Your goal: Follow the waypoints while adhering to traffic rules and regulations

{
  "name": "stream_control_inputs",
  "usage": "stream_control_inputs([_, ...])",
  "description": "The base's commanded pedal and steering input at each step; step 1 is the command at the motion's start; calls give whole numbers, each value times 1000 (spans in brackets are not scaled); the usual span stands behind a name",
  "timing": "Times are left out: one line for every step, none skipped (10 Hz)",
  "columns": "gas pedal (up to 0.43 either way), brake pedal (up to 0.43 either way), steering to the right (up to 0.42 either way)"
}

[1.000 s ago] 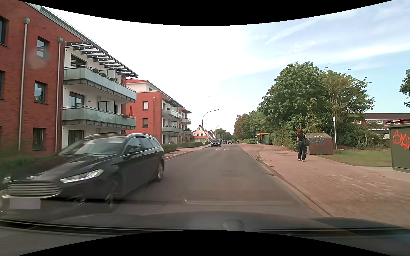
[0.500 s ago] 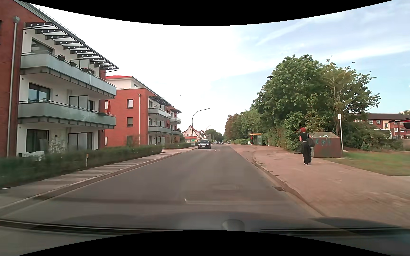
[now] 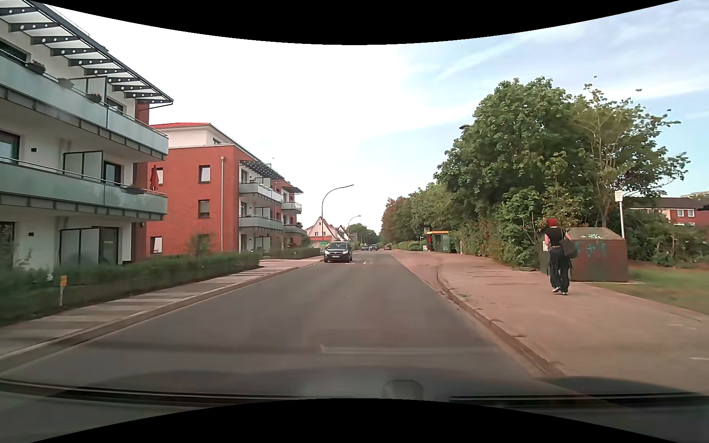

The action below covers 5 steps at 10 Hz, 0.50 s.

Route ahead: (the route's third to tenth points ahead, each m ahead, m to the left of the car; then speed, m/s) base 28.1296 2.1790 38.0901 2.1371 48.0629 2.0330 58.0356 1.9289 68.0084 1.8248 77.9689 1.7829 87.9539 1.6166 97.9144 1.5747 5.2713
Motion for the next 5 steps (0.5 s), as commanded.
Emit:
stream_control_inputs([157, 0, 21])
stream_control_inputs([157, 0, 21])
stream_control_inputs([157, 0, 21])
stream_control_inputs([157, 0, 23])
stream_control_inputs([177, 0, 23])
